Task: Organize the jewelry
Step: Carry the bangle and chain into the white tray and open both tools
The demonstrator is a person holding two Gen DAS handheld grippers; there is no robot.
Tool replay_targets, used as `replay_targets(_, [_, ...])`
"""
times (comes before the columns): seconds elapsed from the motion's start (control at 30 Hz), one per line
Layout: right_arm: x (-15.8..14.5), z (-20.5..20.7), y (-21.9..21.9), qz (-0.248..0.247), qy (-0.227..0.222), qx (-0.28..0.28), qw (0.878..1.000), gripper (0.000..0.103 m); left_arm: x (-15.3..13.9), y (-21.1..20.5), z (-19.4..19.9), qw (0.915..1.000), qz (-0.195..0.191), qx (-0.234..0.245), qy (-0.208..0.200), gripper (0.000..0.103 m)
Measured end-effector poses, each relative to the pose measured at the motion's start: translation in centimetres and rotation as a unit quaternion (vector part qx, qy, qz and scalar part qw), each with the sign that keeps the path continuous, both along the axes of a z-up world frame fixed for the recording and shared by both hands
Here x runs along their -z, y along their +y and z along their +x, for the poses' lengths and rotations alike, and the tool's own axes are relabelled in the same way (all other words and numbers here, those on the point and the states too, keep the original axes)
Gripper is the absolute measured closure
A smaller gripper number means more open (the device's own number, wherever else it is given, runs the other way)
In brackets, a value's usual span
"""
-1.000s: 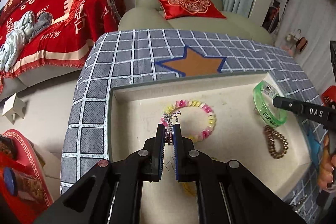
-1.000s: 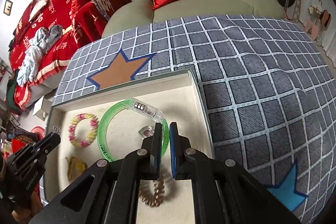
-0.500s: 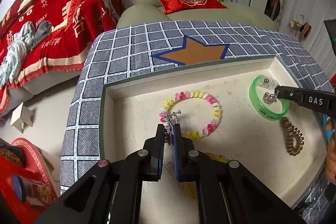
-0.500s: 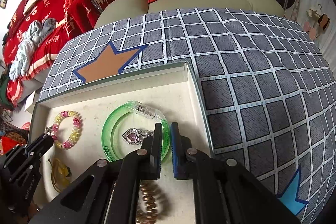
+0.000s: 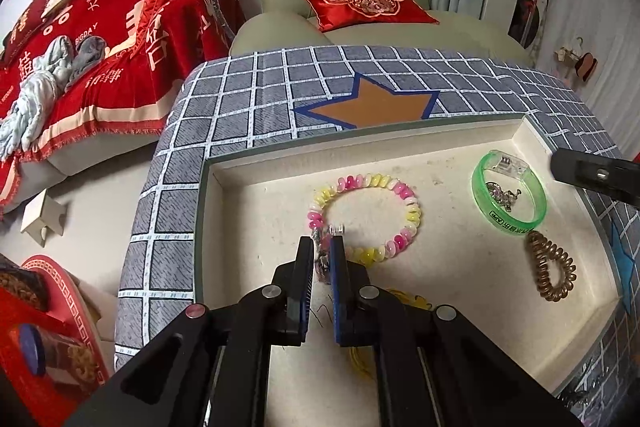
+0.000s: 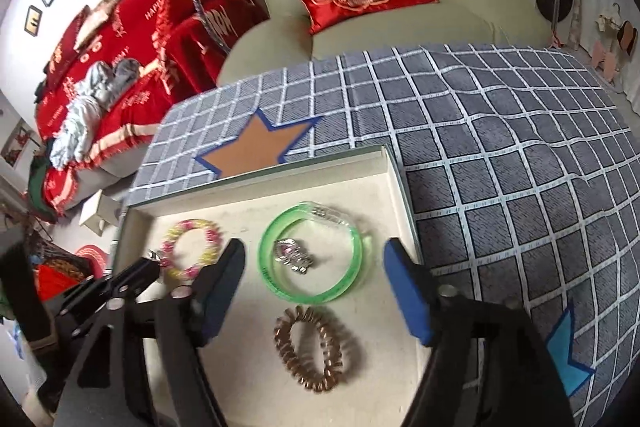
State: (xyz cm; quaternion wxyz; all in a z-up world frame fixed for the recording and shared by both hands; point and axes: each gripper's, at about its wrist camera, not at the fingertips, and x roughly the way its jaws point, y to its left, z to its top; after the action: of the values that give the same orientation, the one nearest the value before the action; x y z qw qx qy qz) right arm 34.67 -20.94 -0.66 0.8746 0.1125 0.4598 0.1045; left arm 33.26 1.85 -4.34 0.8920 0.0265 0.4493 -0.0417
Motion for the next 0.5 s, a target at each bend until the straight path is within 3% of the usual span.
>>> replay_targets(0.5, [-2.2, -6.6, -2.1, 0.038, -0.014, 0.003, 0.999, 0.022, -2.4, -0.3, -1.6, 0.9996, -0.007, 0.007, -0.026, 0.079])
